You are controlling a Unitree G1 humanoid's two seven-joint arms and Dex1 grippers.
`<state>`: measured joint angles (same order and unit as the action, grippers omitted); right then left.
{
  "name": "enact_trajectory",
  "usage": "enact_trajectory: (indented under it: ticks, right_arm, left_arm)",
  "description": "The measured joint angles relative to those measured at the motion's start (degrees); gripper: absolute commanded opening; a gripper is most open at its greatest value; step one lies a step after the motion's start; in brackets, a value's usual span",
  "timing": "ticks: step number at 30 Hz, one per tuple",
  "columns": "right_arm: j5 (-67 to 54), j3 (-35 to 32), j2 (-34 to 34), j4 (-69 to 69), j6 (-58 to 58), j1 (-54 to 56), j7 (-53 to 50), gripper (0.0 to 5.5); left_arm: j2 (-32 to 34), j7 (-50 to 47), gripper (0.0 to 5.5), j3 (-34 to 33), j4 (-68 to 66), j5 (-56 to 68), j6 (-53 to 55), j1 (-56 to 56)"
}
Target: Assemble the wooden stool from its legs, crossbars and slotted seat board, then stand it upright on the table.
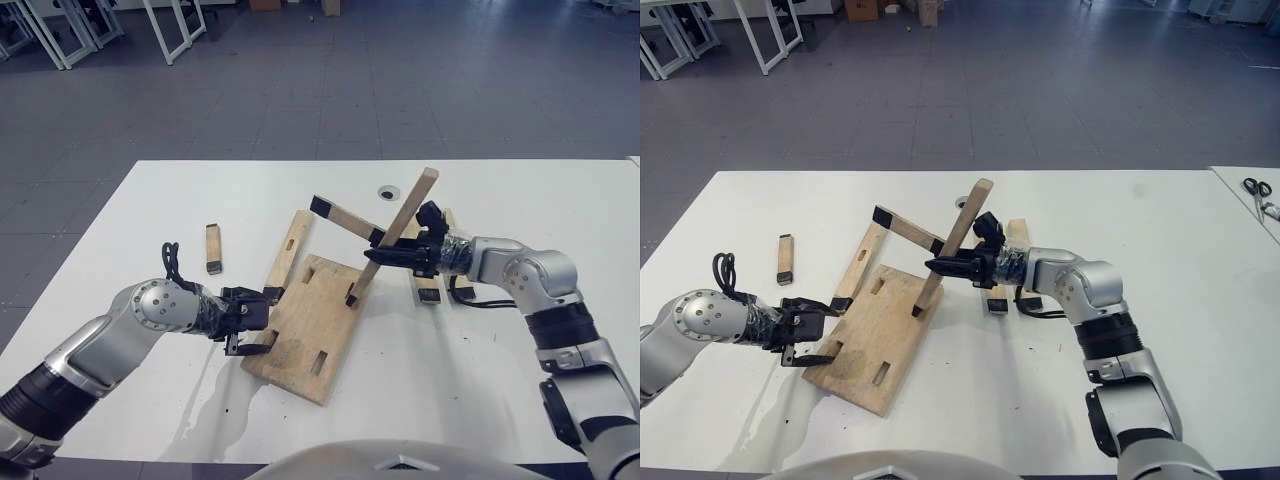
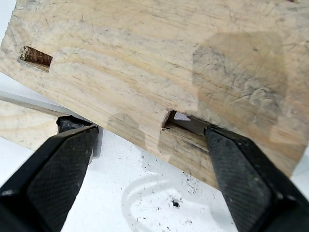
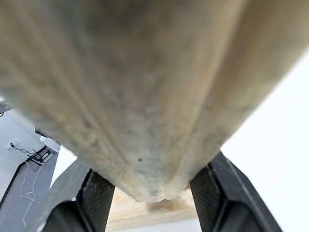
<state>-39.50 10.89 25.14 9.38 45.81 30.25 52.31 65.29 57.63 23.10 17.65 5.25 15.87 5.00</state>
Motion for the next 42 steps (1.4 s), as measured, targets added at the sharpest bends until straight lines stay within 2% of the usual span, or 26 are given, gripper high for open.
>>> enact_trajectory:
  ticks: [8,18,24,31,35,40,41,42]
  right_arm:
    - [7.41,2.91,-2.52,10.11,-11.9,3.67,5.27,2.03]
    - [18.3,12.93,-0.6,6.2,-28.36,3.18,6.18,2.03]
    - [18.17,14.4,-0.32,7.9,-25.82,5.95,6.99,2.03]
    - [16.78,14.2,-4.31,29.66,-20.52,18.63,13.12,2.03]
    - [16.77,14.26,-3.85,28.47,-21.29,17.6,13.16,2.03]
    - [16.8,13.92,-1.6,18.76,-22.51,12.09,9.56,2.03]
    - [16.85,13.42,-1.12,17.06,-21.63,11.26,8.82,2.42]
    - [17.47,12.98,-0.53,16.03,-20.32,10.79,7.94,2.53]
  left_arm:
    - [-1.07,0.77,4.07,-0.76,-0.29,-0.99,0.01,-0.05]
    - [-3.56,-0.41,4.07,-2.43,2.05,-1.53,3.5,-0.46]
    - [-4.94,-0.32,4.07,-3.03,3.73,-1.49,7.11,-0.56]
    - [-8.42,-0.8,4.07,-3.19,4.14,-2.55,10.8,0.43]
    - [-8.86,-0.79,4.07,-3.27,4.89,-3.3,11.94,0.38]
    - [-9.72,-0.79,4.07,-3.65,5.19,-3.68,12.93,0.16]
    - [-10.14,-0.88,4.07,-3.66,5.1,-3.92,12.95,0.18]
    - [-10.9,-1.17,4.07,-3.6,5.0,-3.95,12.97,0.18]
